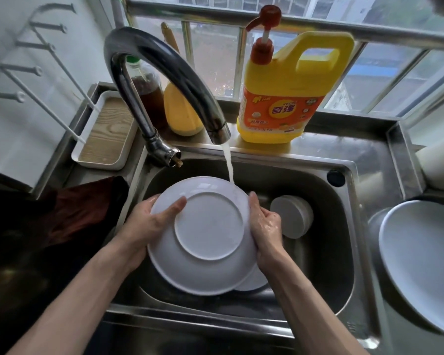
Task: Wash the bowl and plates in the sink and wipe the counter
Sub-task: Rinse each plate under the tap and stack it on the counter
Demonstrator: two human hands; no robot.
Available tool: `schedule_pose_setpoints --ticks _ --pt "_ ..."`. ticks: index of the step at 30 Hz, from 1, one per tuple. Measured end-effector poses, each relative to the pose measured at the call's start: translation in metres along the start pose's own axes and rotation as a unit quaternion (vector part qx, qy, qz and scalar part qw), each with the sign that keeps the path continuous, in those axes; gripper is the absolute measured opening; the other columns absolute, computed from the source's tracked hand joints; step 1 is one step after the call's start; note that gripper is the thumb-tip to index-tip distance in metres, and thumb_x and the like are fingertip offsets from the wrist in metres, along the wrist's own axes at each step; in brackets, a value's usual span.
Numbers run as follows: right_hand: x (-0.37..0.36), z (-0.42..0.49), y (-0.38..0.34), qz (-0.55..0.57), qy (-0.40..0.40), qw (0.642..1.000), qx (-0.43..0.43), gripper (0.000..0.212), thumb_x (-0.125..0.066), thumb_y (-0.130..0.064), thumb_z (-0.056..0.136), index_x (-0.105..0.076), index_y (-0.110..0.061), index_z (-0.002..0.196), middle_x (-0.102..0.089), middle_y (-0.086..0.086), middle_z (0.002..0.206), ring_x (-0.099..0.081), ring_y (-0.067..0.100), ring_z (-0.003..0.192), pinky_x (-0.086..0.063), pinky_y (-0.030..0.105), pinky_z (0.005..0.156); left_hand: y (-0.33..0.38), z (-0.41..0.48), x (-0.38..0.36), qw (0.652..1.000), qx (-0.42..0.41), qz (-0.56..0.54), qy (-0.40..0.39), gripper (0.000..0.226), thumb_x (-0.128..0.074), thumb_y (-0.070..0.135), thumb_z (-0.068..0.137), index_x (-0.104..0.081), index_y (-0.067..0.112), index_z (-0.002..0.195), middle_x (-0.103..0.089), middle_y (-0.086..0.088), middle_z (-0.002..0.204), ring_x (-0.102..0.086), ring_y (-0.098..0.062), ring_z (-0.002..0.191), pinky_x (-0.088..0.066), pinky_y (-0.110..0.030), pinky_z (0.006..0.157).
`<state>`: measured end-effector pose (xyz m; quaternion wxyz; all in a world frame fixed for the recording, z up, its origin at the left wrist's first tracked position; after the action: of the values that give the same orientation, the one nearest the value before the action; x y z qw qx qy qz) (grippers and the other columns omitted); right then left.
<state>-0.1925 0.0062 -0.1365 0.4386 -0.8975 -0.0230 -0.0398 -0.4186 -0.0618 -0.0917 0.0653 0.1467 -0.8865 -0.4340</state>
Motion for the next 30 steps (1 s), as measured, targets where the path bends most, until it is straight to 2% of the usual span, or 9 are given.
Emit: schedule_pose_setpoints --ticks 4,7,10,16,19,22,24,26,30 --pt "0.007 0.005 -0.003 -0.083 -0.005 0.997 0.001 0.066 -0.055 -0.073 0.093 -0.077 -0.014 0.073 -0.078 0.004 0.077 -0.074 0.025 0.082 -0.06 0.044 0.083 0.0 0.004 -0.001 1.0 0.009 -0.006 0.025 0.034 -0.055 0.038 0.103 -0.074 0.012 0.111 -0.078 -0.016 0.098 -0.076 -0.026 0.078 -0.061 -0.034 0.066" --pt "0.007 -0.004 -0.006 -0.134 -0.003 0.99 0.049 0.059 -0.05 -0.07 0.097 -0.074 -0.017 0.102 -0.075 -0.002 0.096 -0.068 0.018 0.094 -0.056 0.042 0.088 -0.01 0.002 -0.004 0.994 -0.026 -0.034 0.1 0.04 -0.049 0.037 0.107 -0.073 0.005 0.102 -0.075 -0.023 0.09 -0.071 -0.027 0.072 -0.058 -0.034 0.066" --pt "0.006 -0.011 -0.014 -0.196 0.019 0.976 0.094 0.057 -0.043 -0.067 0.1 -0.059 -0.022 0.133 -0.062 0.0 0.125 -0.059 0.022 0.117 -0.049 0.048 0.102 -0.02 -0.004 -0.009 0.986 -0.052 -0.049 0.15 0.042 -0.045 0.038 0.109 -0.073 0.009 0.098 -0.076 -0.011 0.079 -0.069 -0.02 0.068 -0.056 -0.032 0.063" --pt "-0.001 -0.027 -0.015 -0.236 0.003 0.966 0.103 0.08 -0.05 -0.082 0.087 -0.032 -0.036 0.15 -0.039 -0.004 0.131 -0.049 0.02 0.114 -0.045 0.04 0.092 -0.026 -0.006 -0.021 0.972 -0.078 -0.113 0.189 0.04 -0.042 0.043 0.108 -0.07 0.015 0.115 -0.079 -0.004 0.097 -0.073 -0.018 0.089 -0.058 -0.034 0.077" --pt "-0.002 -0.028 -0.014 -0.21 0.013 0.969 0.13 0.083 -0.061 -0.081 0.08 -0.038 -0.034 0.145 -0.045 -0.003 0.127 -0.052 0.018 0.11 -0.046 0.038 0.09 -0.022 -0.009 -0.02 0.978 -0.098 -0.08 0.168 0.035 -0.056 0.049 0.101 -0.067 0.018 0.112 -0.078 -0.001 0.096 -0.074 -0.021 0.089 -0.059 -0.029 0.071" --pt "0.003 -0.025 -0.015 -0.192 0.058 0.965 0.171 0.065 -0.061 -0.076 0.084 -0.051 -0.031 0.131 -0.061 -0.004 0.117 -0.062 0.016 0.104 -0.055 0.037 0.09 -0.02 -0.011 -0.017 0.987 -0.099 0.019 0.126 0.069 -0.087 0.057 0.071 -0.055 0.025 0.123 -0.071 0.004 0.105 -0.071 -0.016 0.093 -0.058 -0.025 0.07" --pt "0.004 -0.023 -0.015 -0.18 0.052 0.965 0.183 0.047 -0.058 -0.064 0.095 -0.057 -0.027 0.123 -0.066 -0.008 0.105 -0.065 0.011 0.095 -0.053 0.016 0.08 -0.016 -0.01 -0.012 0.983 -0.092 0.082 0.139 0.083 -0.093 0.043 0.065 -0.047 0.028 0.132 -0.061 0.008 0.115 -0.064 -0.013 0.102 -0.053 -0.027 0.077" --pt "0.007 -0.023 -0.015 -0.161 0.059 0.966 0.193 0.03 -0.053 -0.049 0.104 -0.062 -0.022 0.113 -0.067 -0.014 0.093 -0.065 0.004 0.085 -0.045 0.004 0.064 -0.016 -0.003 -0.009 0.974 -0.084 0.152 0.149 0.097 -0.094 0.048 0.057 -0.047 0.023 0.138 -0.058 0.001 0.125 -0.061 -0.019 0.111 -0.051 -0.032 0.087" --pt "0.002 -0.022 -0.009 -0.148 0.055 0.965 0.21 0.029 -0.049 -0.048 0.106 -0.065 -0.024 0.104 -0.07 -0.007 0.092 -0.066 0.006 0.088 -0.051 0.02 0.07 -0.017 0.007 -0.019 0.937 -0.049 0.306 0.16 0.141 -0.072 0.094 0.033 -0.037 0.019 0.147 -0.046 -0.007 0.139 -0.048 -0.028 0.128 -0.046 -0.046 0.103"
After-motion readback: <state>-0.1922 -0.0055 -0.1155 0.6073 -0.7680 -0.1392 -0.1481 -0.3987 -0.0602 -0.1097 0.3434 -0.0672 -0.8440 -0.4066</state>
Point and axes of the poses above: each hand's wrist, its own z-axis towards the middle knuckle, its own x-axis out of the back of the hand, y = z × x, the point moved 4 cm from there along z, towards the middle knuckle
